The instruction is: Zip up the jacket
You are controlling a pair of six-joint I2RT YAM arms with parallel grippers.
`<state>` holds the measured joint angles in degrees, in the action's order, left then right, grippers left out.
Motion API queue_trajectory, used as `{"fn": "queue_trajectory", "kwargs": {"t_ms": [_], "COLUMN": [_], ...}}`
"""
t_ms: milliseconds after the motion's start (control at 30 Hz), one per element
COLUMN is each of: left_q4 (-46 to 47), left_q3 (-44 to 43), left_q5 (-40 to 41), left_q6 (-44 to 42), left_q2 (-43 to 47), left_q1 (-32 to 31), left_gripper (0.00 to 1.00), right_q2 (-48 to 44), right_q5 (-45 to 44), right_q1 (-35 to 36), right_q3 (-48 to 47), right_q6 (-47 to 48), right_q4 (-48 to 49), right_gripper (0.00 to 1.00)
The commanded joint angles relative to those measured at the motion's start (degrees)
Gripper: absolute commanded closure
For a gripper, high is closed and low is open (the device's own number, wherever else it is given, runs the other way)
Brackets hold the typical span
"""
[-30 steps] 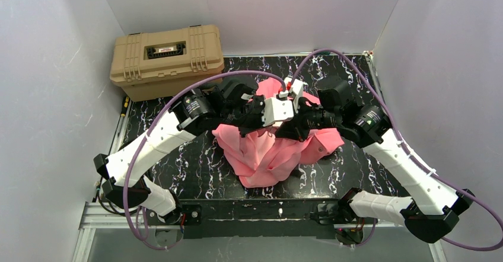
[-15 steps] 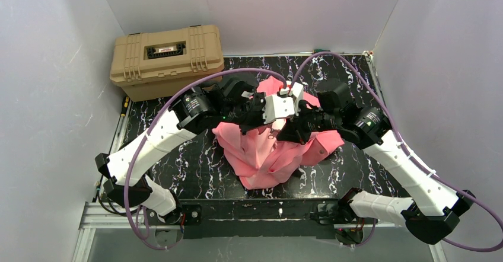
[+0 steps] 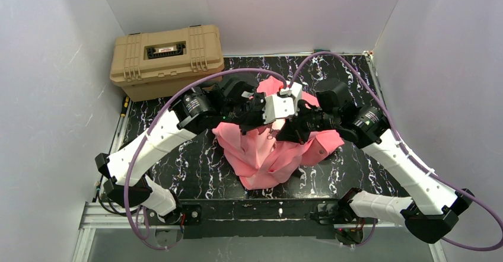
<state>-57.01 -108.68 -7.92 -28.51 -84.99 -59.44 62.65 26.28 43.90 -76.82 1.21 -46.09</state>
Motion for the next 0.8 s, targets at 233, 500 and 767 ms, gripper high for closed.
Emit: {"fn": "queue_trajectory", "kwargs": {"t_ms": [233,500,767], "left_q4": [0.30,0.50,0.62], "left_q3": [1.08,1.01,-1.85], "left_q5": [-0.47,-0.44,0.36], "left_q6": [-0.34,-0.31,-0.03], "left_q2": [1.03,0.88,0.08], "left_q1": [-0.41,-0.41,-0.41], "left_gripper": [1.00,1.00,1.00], "right_q2": [-0.25,-0.68,-0.53], "right_q5": [1.58,1.52,2.05], "right_q1": [0.22,0.22,0.22], "right_q3": [-3.90,-3.97,-2.20], "right_q6": [-0.45,-0.42,-0.60], "right_q4": [2.62,2.21,2.41], "right_gripper": [0.99,0.99,0.99]}}
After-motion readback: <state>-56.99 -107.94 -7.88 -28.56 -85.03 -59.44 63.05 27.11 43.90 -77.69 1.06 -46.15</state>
